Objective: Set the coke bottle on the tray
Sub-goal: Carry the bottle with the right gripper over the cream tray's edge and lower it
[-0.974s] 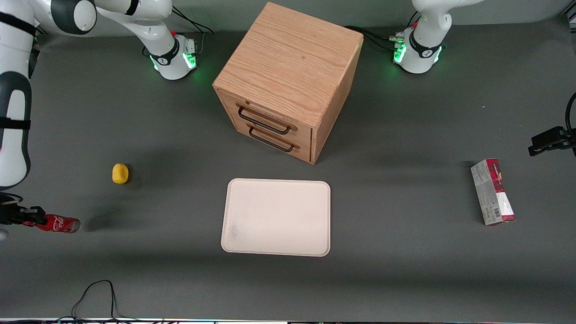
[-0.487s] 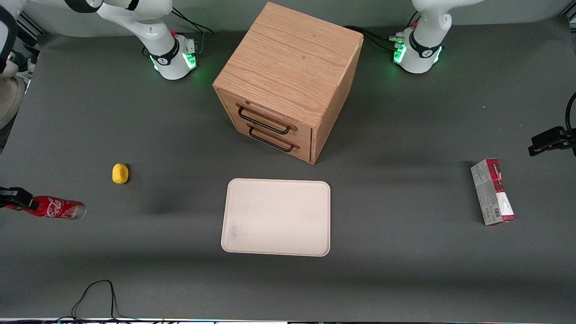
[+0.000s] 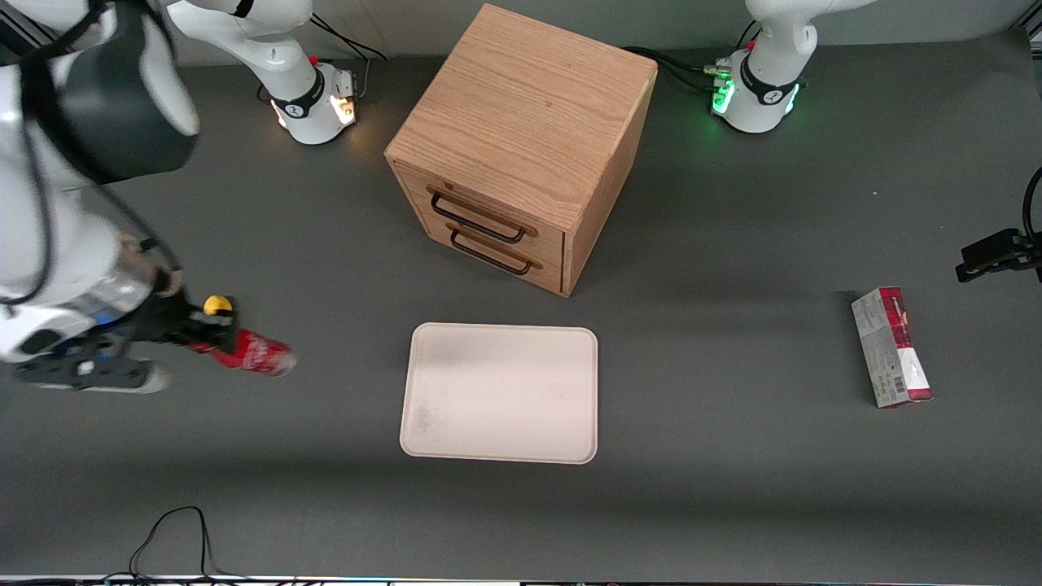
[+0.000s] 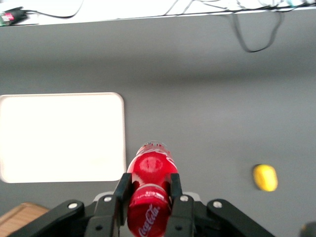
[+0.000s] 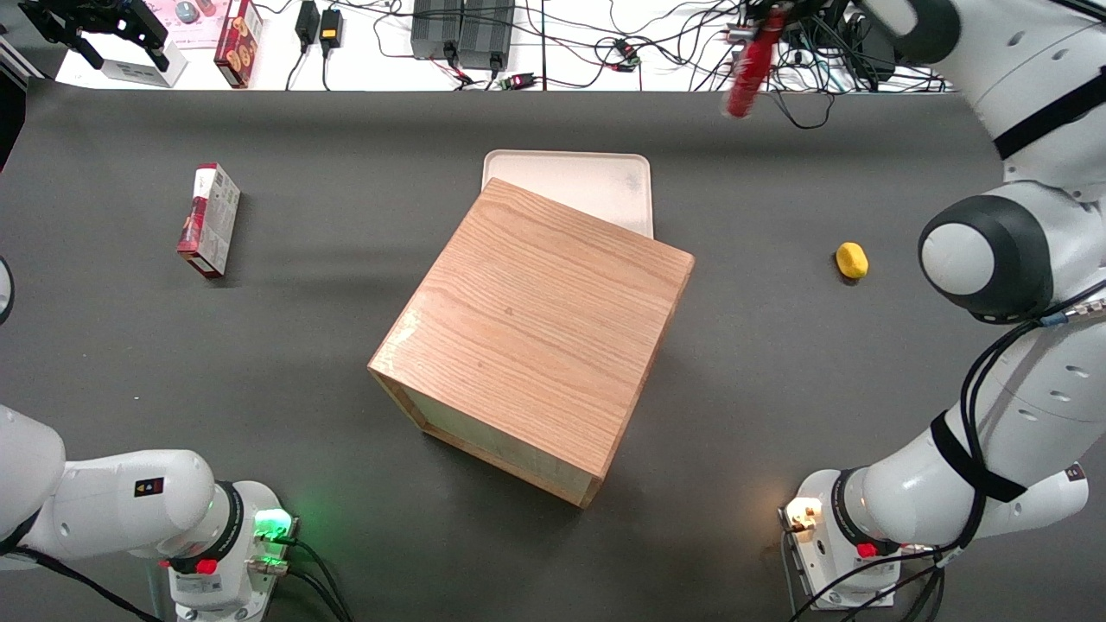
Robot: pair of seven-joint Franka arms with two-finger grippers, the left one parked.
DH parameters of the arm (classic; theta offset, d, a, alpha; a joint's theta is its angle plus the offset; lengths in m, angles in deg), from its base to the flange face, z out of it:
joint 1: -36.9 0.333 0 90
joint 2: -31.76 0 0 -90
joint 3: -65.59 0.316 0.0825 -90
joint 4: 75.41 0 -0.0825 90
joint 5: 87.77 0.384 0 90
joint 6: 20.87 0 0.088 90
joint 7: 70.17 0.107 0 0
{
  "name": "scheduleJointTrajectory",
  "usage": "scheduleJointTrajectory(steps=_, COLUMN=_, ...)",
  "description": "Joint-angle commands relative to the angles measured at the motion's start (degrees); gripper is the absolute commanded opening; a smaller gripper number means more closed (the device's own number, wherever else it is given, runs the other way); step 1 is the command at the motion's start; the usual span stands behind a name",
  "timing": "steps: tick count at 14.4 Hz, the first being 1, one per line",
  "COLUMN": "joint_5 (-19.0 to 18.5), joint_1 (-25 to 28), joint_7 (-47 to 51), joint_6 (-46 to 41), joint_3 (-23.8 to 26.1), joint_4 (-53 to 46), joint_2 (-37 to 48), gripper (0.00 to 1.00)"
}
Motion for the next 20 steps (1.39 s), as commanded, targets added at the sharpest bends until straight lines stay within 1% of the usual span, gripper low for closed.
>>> scheduleJointTrajectory(steps=1, joint_5=-1.5, joint_1=1.0, joint_7=4.3, joint_6=4.1, joint_3=2.2, joint_4=-0.8, joint_2=-3.3, gripper=0.0)
scheduleJointTrajectory(steps=3, joint_5=-1.4, joint_1=1.9, joint_7=5.1, joint_6=10.1, joint_3=2.9, joint_4=2.6, joint_2=-5.1, gripper=0.0)
scheduleJointTrajectory(steps=5, joint_5=-1.4, joint_1=3.0, joint_7=7.3, joint_6=18.1, joint_3=2.9, joint_4=6.2, joint_2=-7.3, gripper=0.0)
scheduleJointTrajectory(steps=8, joint_5=-1.7, joint_1=4.5, joint_7=8.5, joint_6=26.1, joint_3=2.9, joint_4=7.1, joint_2=-12.7, gripper=0.0)
scheduleJointTrajectory(steps=9, joint_5=-2.6, joint_1=5.2, joint_7=9.2, joint_6=28.2, joint_3=2.9, joint_4=7.1, joint_2=-14.7, gripper=0.0)
scheduleJointTrajectory(steps=11, joint_5=-7.2, joint_1=5.5, joint_7=10.1, joint_6=30.2, joint_3=2.9, joint_4=7.2, joint_2=-17.6, gripper=0.0)
scheduleJointTrajectory(steps=14, joint_5=-9.9, joint_1=5.7, joint_7=10.0, joint_6=31.8, joint_3=2.9, joint_4=8.5, joint_2=-19.2, gripper=0.0)
scheduleJointTrajectory(steps=16, joint_5=-10.2, joint_1=5.7, joint_7=10.0, joint_6=33.8, joint_3=2.9, joint_4=10.0, joint_2=-19.3, gripper=0.0)
scheduleJointTrajectory(steps=18, joint_5=-10.8, joint_1=5.7, joint_7=9.5, joint_6=33.8, joint_3=2.9, joint_4=10.1, joint_2=-19.3, gripper=0.0)
scheduleJointTrajectory(steps=19, joint_5=-11.0, joint_1=5.7, joint_7=10.1, joint_6=33.9, joint_3=2.9, joint_4=10.2, joint_2=-19.3, gripper=0.66)
scheduleJointTrajectory(steps=20, joint_5=-12.0, joint_1=5.8, joint_7=10.2, joint_6=34.1, joint_3=2.9, joint_4=10.9, joint_2=-19.3, gripper=1.0)
